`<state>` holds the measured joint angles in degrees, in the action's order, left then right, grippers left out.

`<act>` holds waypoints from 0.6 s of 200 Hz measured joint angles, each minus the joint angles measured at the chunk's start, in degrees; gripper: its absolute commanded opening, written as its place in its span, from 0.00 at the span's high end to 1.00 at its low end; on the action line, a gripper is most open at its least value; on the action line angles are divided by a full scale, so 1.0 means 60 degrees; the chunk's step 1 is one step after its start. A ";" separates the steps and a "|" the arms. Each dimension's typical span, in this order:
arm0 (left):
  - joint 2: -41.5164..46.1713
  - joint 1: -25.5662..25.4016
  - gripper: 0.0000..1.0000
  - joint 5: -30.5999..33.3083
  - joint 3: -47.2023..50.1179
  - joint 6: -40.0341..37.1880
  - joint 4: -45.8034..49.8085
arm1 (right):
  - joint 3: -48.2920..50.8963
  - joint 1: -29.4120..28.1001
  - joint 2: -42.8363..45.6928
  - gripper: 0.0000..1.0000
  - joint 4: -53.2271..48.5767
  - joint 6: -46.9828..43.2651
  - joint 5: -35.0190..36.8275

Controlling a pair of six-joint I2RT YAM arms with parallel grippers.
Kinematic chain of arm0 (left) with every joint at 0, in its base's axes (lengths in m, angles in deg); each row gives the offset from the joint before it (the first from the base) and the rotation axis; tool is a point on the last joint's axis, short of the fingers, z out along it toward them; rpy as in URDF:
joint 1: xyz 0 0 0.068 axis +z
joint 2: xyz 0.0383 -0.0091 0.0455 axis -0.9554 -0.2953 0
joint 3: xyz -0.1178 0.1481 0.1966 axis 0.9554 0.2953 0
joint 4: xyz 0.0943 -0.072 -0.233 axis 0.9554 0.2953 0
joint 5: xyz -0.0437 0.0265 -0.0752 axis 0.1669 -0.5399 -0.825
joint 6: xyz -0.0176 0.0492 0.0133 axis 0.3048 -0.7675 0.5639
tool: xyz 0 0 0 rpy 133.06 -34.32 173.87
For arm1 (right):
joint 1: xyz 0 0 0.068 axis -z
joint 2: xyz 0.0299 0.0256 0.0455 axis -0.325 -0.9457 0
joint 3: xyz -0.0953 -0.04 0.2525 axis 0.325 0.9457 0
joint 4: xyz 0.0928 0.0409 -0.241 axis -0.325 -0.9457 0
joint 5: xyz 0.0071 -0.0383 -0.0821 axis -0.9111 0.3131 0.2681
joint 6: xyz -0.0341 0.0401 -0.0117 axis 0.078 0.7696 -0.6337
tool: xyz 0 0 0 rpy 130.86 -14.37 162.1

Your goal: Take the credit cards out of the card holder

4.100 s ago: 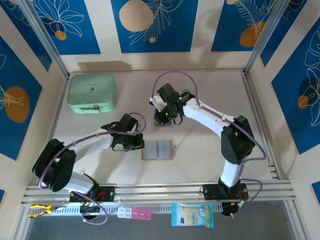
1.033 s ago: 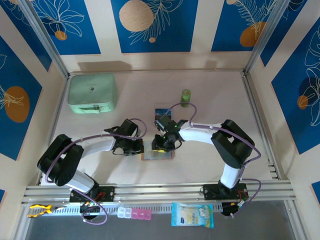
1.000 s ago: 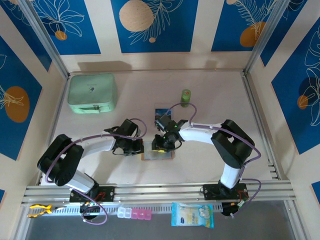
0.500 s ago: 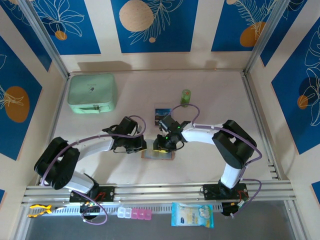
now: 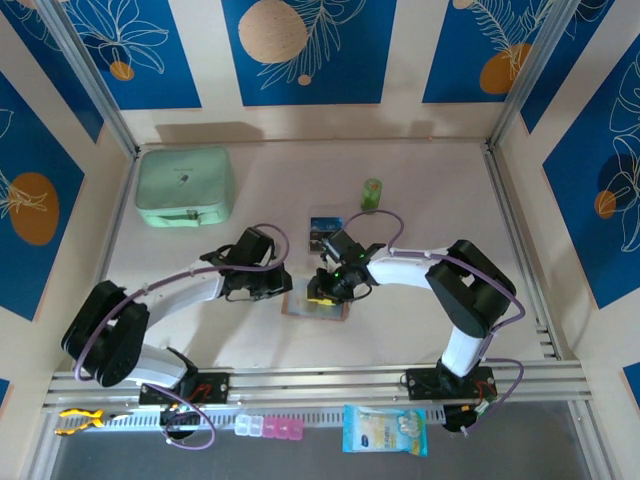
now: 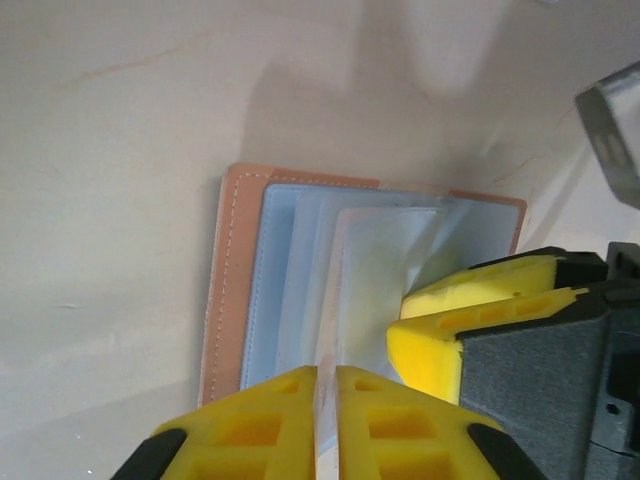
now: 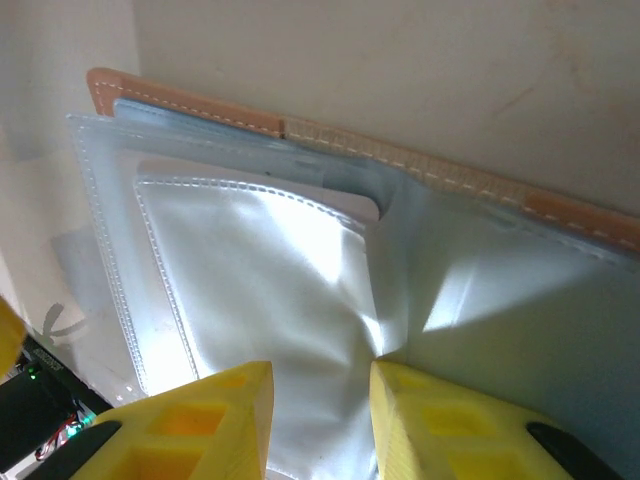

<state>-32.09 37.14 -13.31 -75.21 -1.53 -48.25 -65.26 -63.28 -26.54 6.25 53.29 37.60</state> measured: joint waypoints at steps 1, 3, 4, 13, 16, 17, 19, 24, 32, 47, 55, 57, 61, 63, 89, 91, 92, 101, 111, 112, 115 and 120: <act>0.0018 -0.0004 0.86 0.0022 0.0000 0.0004 0.0004 | 0.0000 0.0000 0.0000 0.68 0.0011 0.0000 -0.0007; 0.0036 -0.0004 0.86 0.0033 0.0004 0.0000 0.0011 | 0.0004 0.0000 0.0000 0.68 0.0022 0.0000 -0.0015; 0.0047 -0.0004 0.86 0.0040 0.0000 -0.0004 0.0015 | 0.0004 -0.0004 0.0000 0.68 0.0025 0.0000 -0.0025; 0.0113 -0.0004 0.85 0.0106 0.0000 -0.0007 0.0058 | 0.0004 -0.0004 -0.0004 0.68 0.0076 0.0000 -0.0066; 0.0117 -0.0004 0.85 0.0106 0.0000 0.0000 0.0066 | 0.0004 -0.0004 -0.0004 0.68 0.0095 0.0000 -0.0087; 0.0124 -0.0004 0.85 0.0106 0.0000 -0.0007 0.0066 | 0.0004 -0.0004 -0.0004 0.68 0.0098 0.0000 -0.0095; 0.0127 -0.0004 0.85 0.0109 0.0000 -0.0007 0.0066 | 0.0004 -0.0004 -0.0007 0.68 0.0113 0.0000 -0.0109; 0.0127 0.0000 0.84 0.0106 0.0000 -0.0007 0.0073 | 0.0004 -0.0004 -0.0015 0.68 0.0142 -0.0004 -0.0138; 0.0127 -0.0004 0.84 0.0102 0.0000 -0.0004 0.0073 | 0.0004 -0.0004 -0.0033 0.68 0.0197 -0.0004 -0.0175; 0.0109 -0.0004 0.83 0.0091 0.0000 -0.0004 0.0051 | 0.0000 -0.0011 -0.0117 0.68 0.0270 -0.0007 -0.0248; 0.0076 -0.0004 0.82 0.0073 0.0000 -0.0004 0.0018 | -0.0004 -0.0015 -0.0164 0.68 0.0306 -0.0015 -0.0306; 0.0058 -0.0004 0.82 0.0058 0.0000 -0.0004 0.0004 | -0.0004 -0.0015 -0.0171 0.68 0.0313 -0.0018 -0.0321; 0.0029 -0.0004 0.81 0.0036 0.0000 0.0000 -0.0015 | -0.0011 -0.0015 -0.0189 0.69 0.0335 -0.0033 -0.0372; 0.0022 -0.0004 0.81 0.0022 0.0000 0.0004 -0.0029 | -0.0015 -0.0015 -0.0200 0.69 0.0346 -0.0040 -0.0390; -0.0248 -0.0004 0.80 -0.0171 0.0011 0.0025 -0.0240 | -0.0087 -0.0044 -0.0361 0.71 0.0484 -0.0076 -0.0590; -0.0280 -0.0004 0.80 -0.0193 0.0018 0.0025 -0.0273 | -0.0091 -0.0047 -0.0361 0.71 0.0488 -0.0073 -0.0605; -0.0291 -0.0004 0.80 -0.0197 0.0022 0.0025 -0.0284 | -0.0091 -0.0047 -0.0361 0.71 0.0488 -0.0073 -0.0605; -0.0382 -0.0004 0.79 -0.0259 0.0062 0.0040 -0.0415 | -0.0095 -0.0047 -0.0372 0.71 0.0506 -0.0073 -0.0634; -0.0484 -0.0004 0.79 -0.0342 0.0138 0.0069 -0.0579 | -0.0095 -0.0047 -0.0375 0.71 0.0517 -0.0073 -0.0641; -0.0499 -0.0004 0.79 -0.0353 0.0146 0.0073 -0.0590 | -0.0095 -0.0047 -0.0375 0.71 0.0517 -0.0073 -0.0641; -0.0535 -0.0004 0.79 -0.0379 0.0168 0.0076 -0.0623 | -0.0095 -0.0047 -0.0375 0.71 0.0517 -0.0073 -0.0641; -0.0597 -0.0004 0.78 -0.0415 0.0204 0.0106 -0.0681 | -0.0095 -0.0047 -0.0375 0.71 0.0517 -0.0073 -0.0645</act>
<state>-35.67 37.12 -15.81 -73.98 -0.89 -52.34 -65.83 -63.56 -28.79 9.36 52.85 33.73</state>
